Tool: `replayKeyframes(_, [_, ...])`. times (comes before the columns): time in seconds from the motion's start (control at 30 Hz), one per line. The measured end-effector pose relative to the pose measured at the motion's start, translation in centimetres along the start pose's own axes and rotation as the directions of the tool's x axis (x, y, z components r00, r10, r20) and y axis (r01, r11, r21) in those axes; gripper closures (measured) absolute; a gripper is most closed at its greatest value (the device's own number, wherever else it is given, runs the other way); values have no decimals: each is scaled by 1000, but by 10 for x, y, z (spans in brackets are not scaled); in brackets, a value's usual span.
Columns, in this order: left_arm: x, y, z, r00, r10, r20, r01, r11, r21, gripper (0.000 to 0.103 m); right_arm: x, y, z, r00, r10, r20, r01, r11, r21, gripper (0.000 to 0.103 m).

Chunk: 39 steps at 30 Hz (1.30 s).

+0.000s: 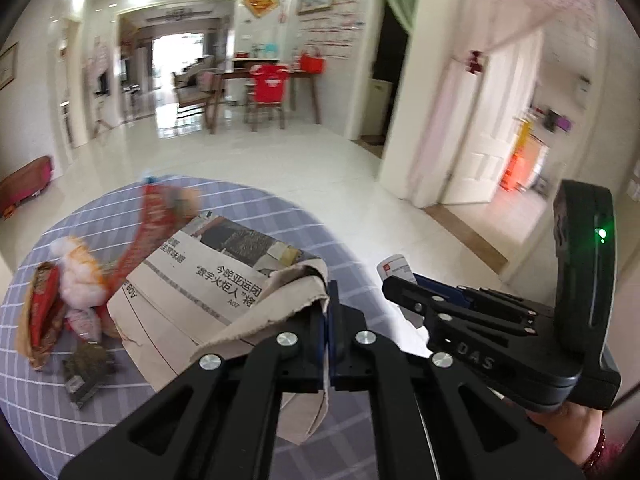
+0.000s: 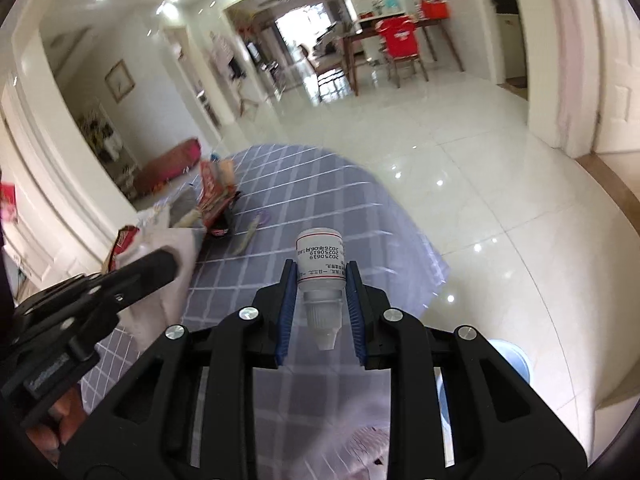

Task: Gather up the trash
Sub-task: 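Carry newspaper and bottle over the blue basin and open both tools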

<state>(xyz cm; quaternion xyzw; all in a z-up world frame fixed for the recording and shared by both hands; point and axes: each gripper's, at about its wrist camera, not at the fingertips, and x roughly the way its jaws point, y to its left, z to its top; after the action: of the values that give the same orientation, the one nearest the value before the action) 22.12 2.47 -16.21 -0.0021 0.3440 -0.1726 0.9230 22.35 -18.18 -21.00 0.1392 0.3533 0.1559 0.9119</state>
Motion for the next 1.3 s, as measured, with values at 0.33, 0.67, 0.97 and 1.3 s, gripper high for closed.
replayKeyframes(0.33, [49, -128, -22, 963, -211, -166, 235, 962, 142, 102, -95, -114, -56, 985, -157, 64, 142, 971, 193, 79])
replayKeyframes(0.67, [125, -214, -60, 875, -309, -373, 395, 901, 178, 101, -131, -194, -97, 956, -291, 36, 265, 909, 323, 78])
replayKeyframes(0.97, [164, -214, -66, 888, -239, -393, 319, 936, 151, 40, -130, -223, -111, 946, -322, 29, 289, 883, 370, 78])
replayKeyframes(1.3, [155, -195, -62, 908, -197, -369, 267, 952, 149, 40, -115, -215, -111, 956, -294, 12, 270, 892, 362, 78])
